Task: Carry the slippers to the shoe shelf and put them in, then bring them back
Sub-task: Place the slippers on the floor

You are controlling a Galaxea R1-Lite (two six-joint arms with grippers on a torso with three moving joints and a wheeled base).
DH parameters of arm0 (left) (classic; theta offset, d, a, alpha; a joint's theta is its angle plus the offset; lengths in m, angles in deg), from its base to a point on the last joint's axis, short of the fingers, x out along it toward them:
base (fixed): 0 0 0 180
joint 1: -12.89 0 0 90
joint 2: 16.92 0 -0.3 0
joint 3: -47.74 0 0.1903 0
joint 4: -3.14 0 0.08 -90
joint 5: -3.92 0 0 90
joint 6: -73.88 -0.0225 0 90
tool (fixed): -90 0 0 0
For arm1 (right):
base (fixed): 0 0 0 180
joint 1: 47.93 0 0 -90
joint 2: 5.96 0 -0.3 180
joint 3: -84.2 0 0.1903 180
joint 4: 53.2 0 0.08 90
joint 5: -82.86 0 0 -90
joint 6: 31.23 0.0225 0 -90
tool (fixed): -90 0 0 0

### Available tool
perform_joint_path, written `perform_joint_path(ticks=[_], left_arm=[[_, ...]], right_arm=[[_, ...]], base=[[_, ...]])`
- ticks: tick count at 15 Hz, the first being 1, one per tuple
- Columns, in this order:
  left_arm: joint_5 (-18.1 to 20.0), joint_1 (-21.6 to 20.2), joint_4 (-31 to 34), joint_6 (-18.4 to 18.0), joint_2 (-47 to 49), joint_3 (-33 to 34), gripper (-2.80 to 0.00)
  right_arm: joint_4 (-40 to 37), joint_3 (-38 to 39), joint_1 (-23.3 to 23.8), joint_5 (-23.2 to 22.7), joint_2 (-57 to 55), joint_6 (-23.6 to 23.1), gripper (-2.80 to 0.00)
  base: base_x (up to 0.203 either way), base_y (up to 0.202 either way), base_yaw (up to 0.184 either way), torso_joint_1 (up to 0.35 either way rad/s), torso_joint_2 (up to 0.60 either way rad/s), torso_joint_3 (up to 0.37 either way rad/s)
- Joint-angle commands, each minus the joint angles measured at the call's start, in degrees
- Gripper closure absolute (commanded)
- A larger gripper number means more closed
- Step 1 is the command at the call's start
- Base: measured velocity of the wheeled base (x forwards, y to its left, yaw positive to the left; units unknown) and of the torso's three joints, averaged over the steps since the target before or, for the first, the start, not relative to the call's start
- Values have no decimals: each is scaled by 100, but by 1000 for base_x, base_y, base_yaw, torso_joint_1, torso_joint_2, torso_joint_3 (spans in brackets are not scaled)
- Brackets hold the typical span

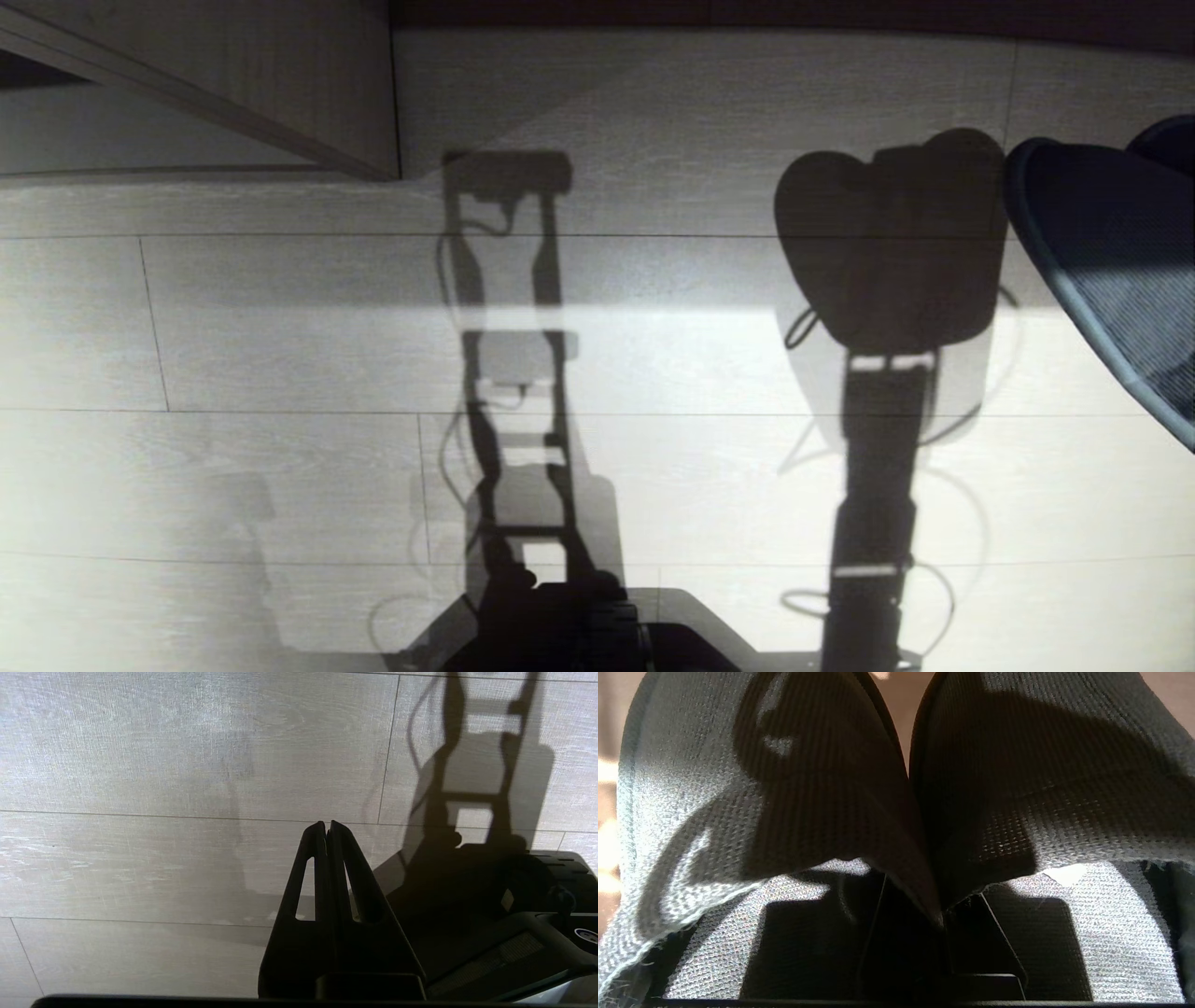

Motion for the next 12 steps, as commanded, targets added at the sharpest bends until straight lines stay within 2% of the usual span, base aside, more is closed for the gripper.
perform_joint_path(ticks=[1, 3, 5, 9, 12], left_arm=[[-3, 0, -1, 6, 0, 0, 0], [-3, 0, -1, 6, 0, 0, 0], [-3, 0, -1, 6, 0, 0, 0], [-3, 0, -1, 6, 0, 0, 0], [-3, 0, -1, 6, 0, 0, 0]], right_arm=[[941, 41, 116, 11, -1113, 6, 0], [1949, 74, 300, 29, -1732, 37, 0], [2606, 50, 386, 33, -2141, 64, 0], [4697, -233, 481, 35, -3294, 81, 0], [5210, -668, 490, 41, -3784, 88, 0]], base=[[0, 0, 0, 0, 0, 0], [0, 0, 0, 0, 0, 0], [0, 0, 0, 0, 0, 0], [0, 0, 0, 0, 0, 0], [0, 0, 0, 0, 0, 0]])
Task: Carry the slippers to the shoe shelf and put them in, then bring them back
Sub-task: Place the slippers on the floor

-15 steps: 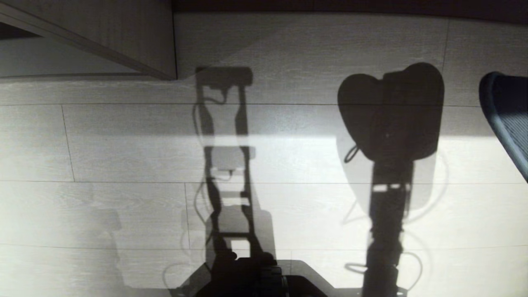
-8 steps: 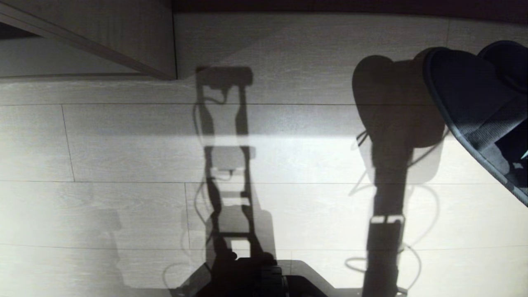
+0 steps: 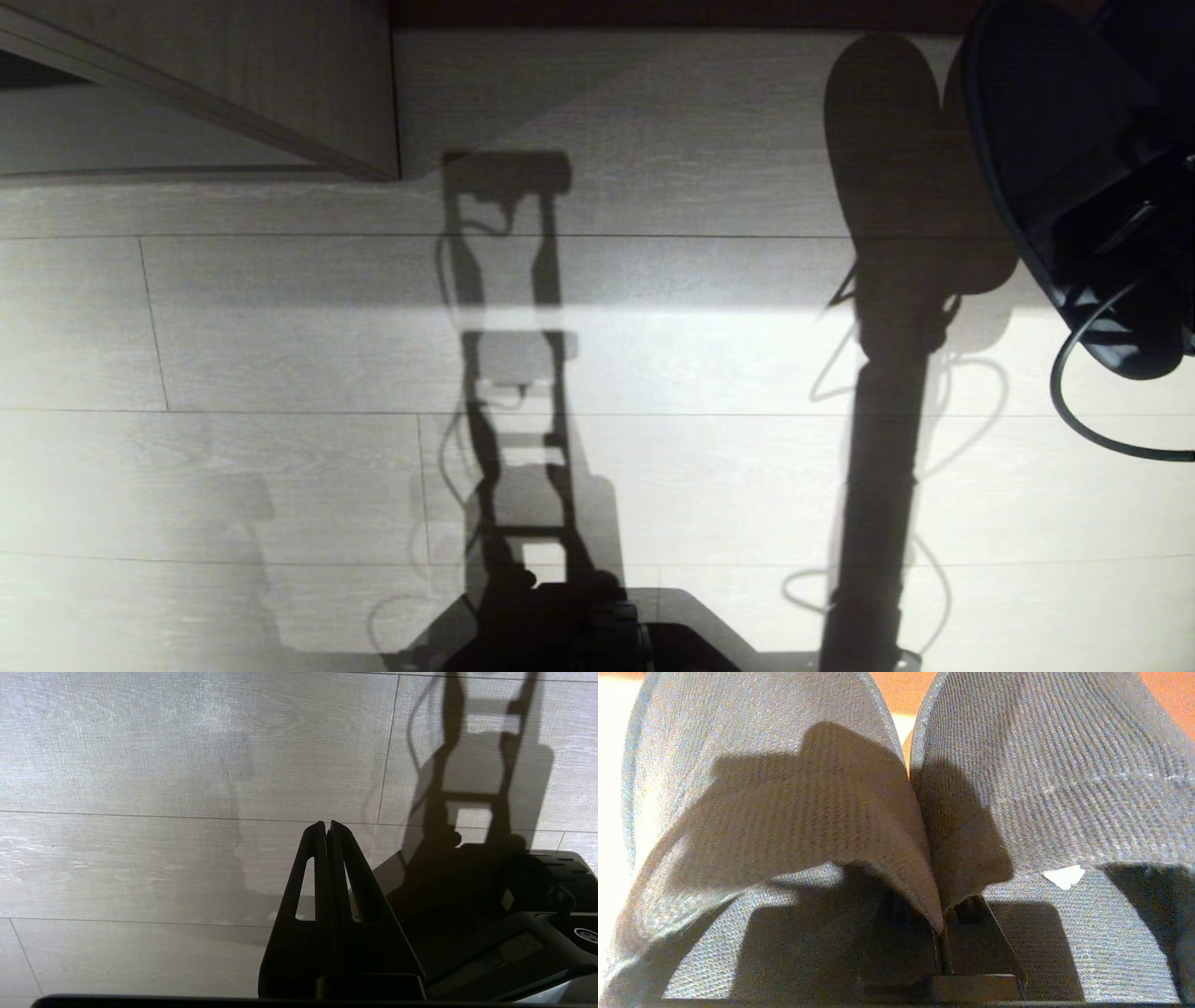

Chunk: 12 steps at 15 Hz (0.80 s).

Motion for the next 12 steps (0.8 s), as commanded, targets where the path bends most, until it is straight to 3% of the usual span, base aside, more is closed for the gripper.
perform_joint_path(ticks=[1, 6, 12], left_arm=[[-3, -2, -1, 5, 0, 0, 0], [-3, -2, -1, 5, 0, 0, 0], [-3, -2, -1, 5, 0, 0, 0]], right_arm=[[192, -297, 7, -1, -528, 23, 0], [781, -951, 7, 0, -1227, 116, 0], [933, -2392, -16, -9, -1957, 60, 0]], base=[[0, 0, 0, 0, 0, 0], [0, 0, 0, 0, 0, 0], [0, 0, 0, 0, 0, 0]])
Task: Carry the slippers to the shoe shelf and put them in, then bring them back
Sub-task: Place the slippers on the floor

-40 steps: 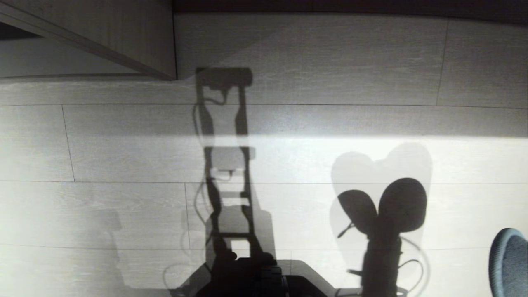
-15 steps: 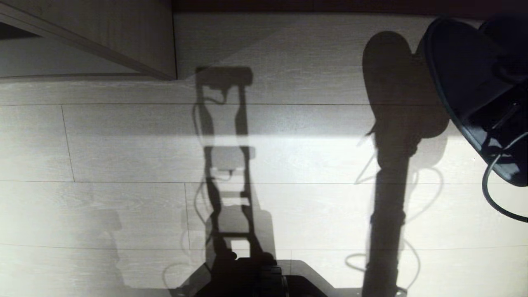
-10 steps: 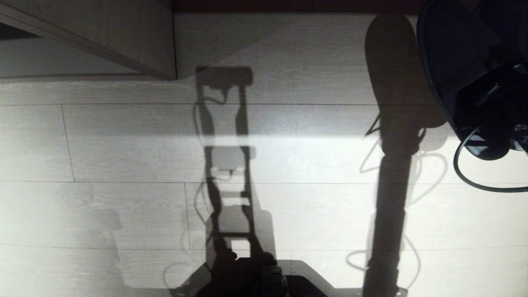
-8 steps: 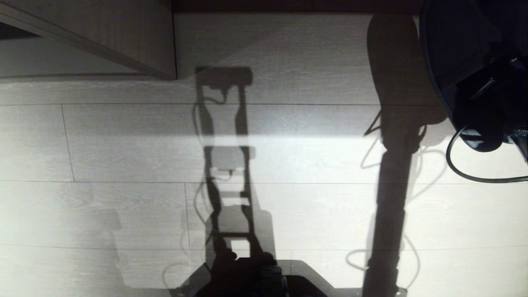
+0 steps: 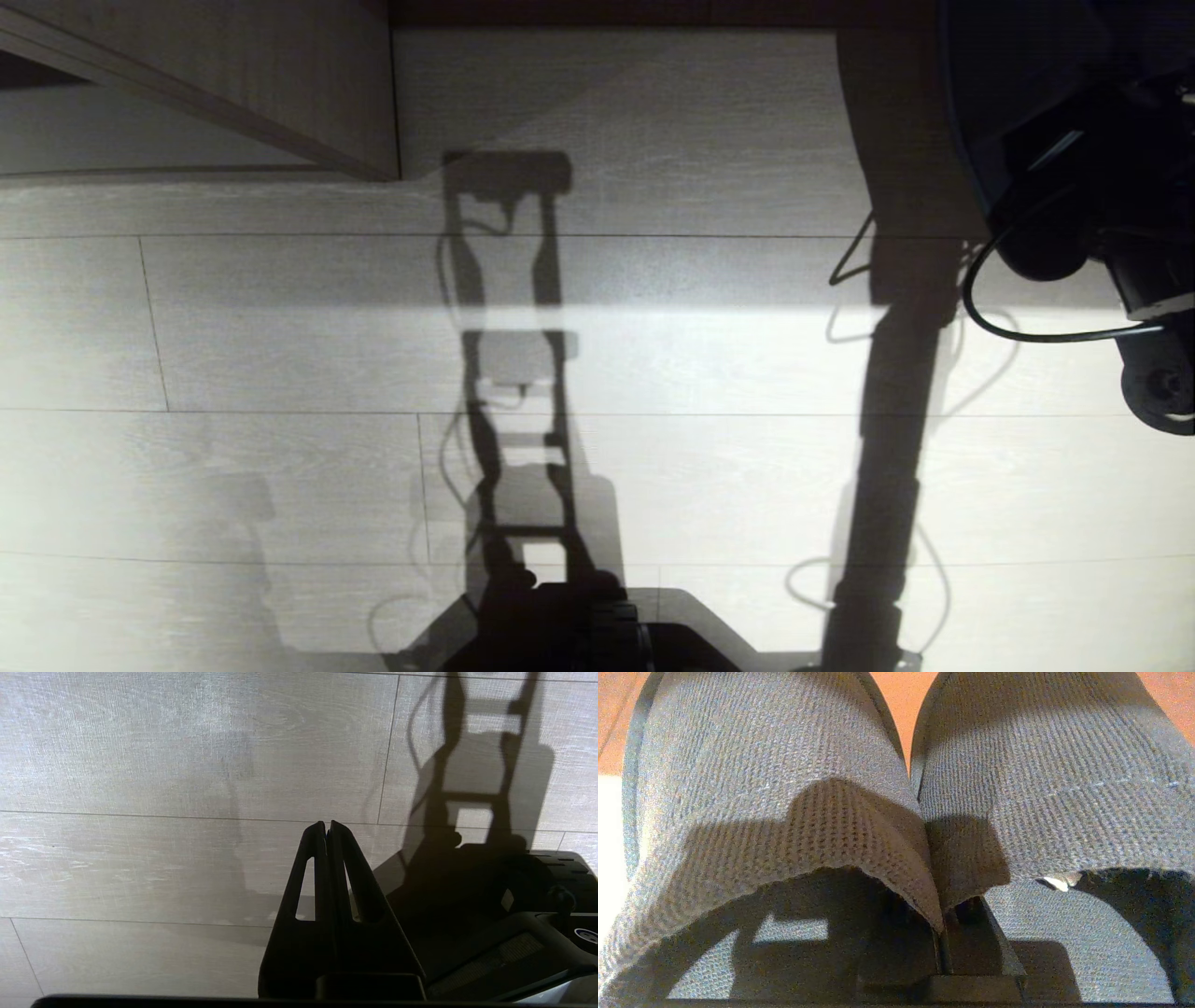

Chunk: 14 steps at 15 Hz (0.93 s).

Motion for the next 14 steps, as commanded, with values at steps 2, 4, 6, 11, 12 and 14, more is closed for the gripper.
perform_joint_path(ticks=[2, 4, 6, 11, 12, 14], left_arm=[[-4, 0, -1, 3, 0, 0, 0], [-4, 0, -1, 3, 0, 0, 0], [-4, 0, -1, 3, 0, 0, 0], [-4, 0, -1, 3, 0, 0, 0], [-4, 0, -1, 3, 0, 0, 0], [-4, 0, -1, 3, 0, 0, 0]], right_arm=[[44, -634, -61, -4, -500, -37, 0], [41, -925, -135, -4, -684, -48, 0], [37, -1246, -152, -4, -871, -49, 0], [28, -1997, -143, 5, -1429, -56, 0], [28, -2080, -144, 5, -1501, -57, 0], [27, -2294, -152, 7, -1708, -58, 0]], base=[[0, 0, 0, 0, 0, 0], [0, 0, 0, 0, 0, 0], [0, 0, 0, 0, 0, 0], [0, 0, 0, 0, 0, 0], [0, 0, 0, 0, 0, 0], [0, 0, 0, 0, 0, 0]])
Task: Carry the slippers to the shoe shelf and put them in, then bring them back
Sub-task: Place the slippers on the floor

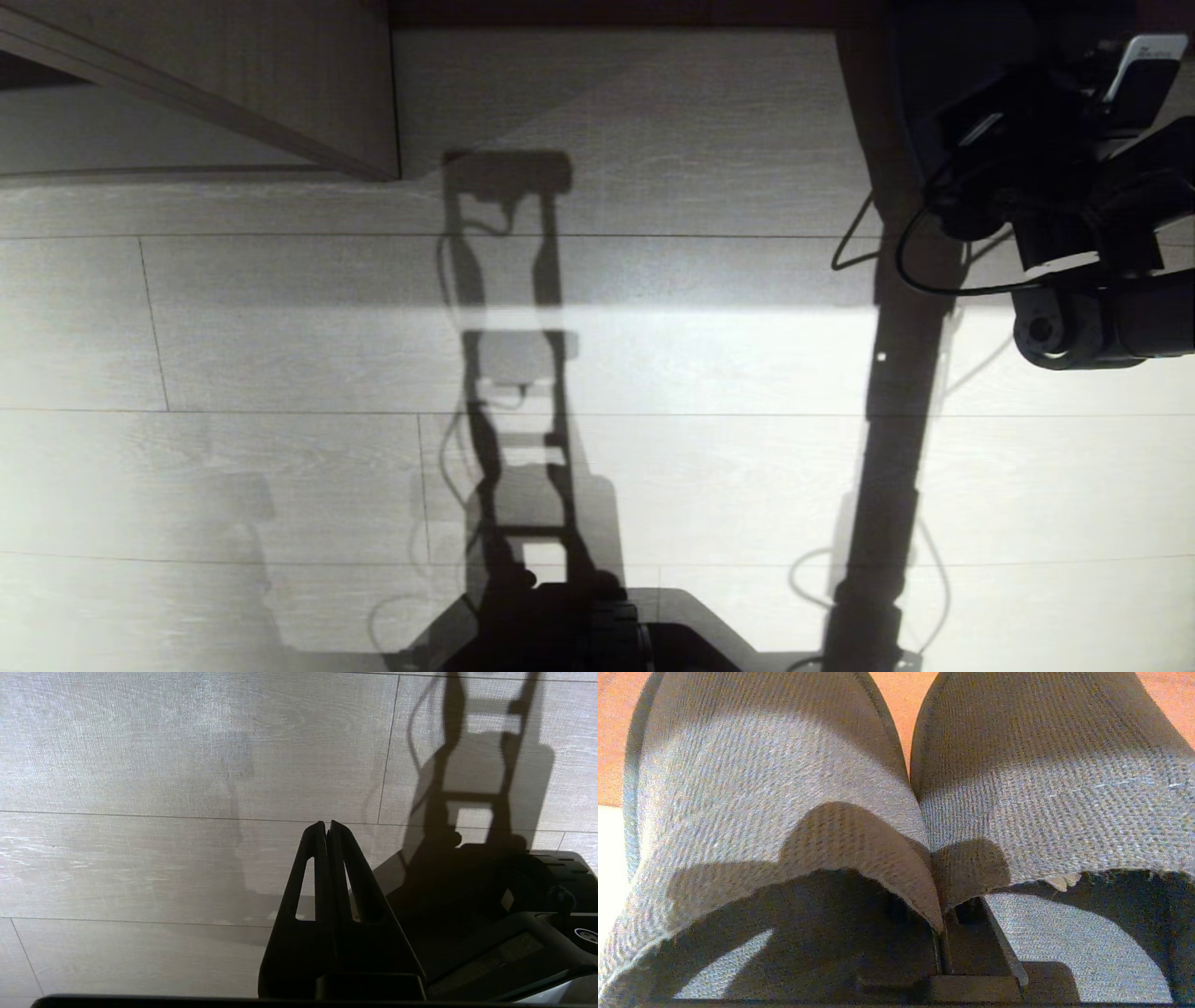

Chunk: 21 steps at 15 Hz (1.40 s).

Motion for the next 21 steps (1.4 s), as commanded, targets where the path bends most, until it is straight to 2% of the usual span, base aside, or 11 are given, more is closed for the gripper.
perform_joint_path(ticks=[1, 9, 21], left_arm=[[-4, 0, -1, 3, 0, 0, 0], [-4, 0, -1, 3, 0, 0, 0], [-4, 0, -1, 3, 0, 0, 0]], right_arm=[[46, -222, -3, 33, -282, -12, 0], [50, -639, -3, 83, -647, -126, 0], [-2, -639, -3, 74, -682, -189, 0]], base=[[0, 0, 0, 0, 0, 0], [0, 0, 0, 0, 0, 0], [0, 0, 0, 0, 0, 0]])
